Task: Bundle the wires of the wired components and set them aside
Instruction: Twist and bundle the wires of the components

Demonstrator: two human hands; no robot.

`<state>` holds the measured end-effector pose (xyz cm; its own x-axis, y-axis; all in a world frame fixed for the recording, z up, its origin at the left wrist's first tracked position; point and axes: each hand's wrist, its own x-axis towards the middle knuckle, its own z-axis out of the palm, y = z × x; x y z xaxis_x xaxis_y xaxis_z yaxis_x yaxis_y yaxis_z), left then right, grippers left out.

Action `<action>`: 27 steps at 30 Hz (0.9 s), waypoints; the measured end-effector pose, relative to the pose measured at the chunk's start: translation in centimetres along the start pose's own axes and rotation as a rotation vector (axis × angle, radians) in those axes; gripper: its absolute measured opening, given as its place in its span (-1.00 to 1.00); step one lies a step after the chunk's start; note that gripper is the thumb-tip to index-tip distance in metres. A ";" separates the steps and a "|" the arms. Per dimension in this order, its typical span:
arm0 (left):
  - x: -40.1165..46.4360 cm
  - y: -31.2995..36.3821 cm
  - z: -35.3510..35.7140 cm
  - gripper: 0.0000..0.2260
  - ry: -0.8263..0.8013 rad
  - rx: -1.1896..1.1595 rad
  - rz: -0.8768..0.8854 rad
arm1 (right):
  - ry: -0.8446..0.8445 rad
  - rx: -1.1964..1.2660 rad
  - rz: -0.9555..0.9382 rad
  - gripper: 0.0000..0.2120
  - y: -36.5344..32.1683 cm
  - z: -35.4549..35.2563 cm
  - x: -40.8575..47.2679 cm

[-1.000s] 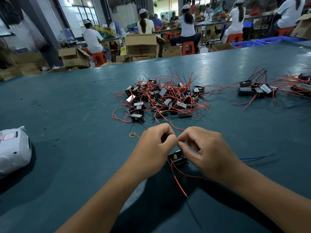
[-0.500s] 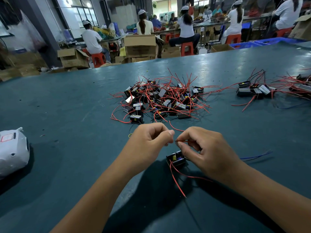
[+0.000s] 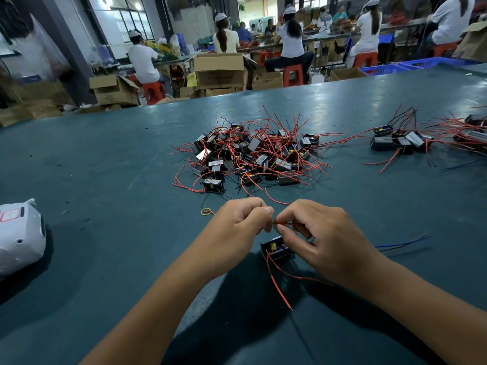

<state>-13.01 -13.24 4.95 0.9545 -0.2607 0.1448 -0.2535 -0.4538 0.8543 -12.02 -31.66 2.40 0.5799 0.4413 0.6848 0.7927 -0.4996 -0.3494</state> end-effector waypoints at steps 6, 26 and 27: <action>-0.1 0.2 -0.2 -0.78 -0.032 0.020 0.007 | -0.008 0.000 -0.005 -0.82 -0.1 0.0 -0.1; 0.1 0.1 0.7 -0.86 -0.001 -0.262 -0.179 | 0.002 -0.049 -0.016 -0.82 0.0 0.0 0.1; 0.0 0.1 0.8 -0.85 -0.006 -0.288 -0.193 | 0.004 -0.057 -0.021 -0.82 0.0 0.1 0.1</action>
<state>-13.13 -13.97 4.67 0.9795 -0.1986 -0.0348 -0.0134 -0.2361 0.9716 -11.93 -31.57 2.41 0.5627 0.4486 0.6944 0.7923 -0.5323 -0.2981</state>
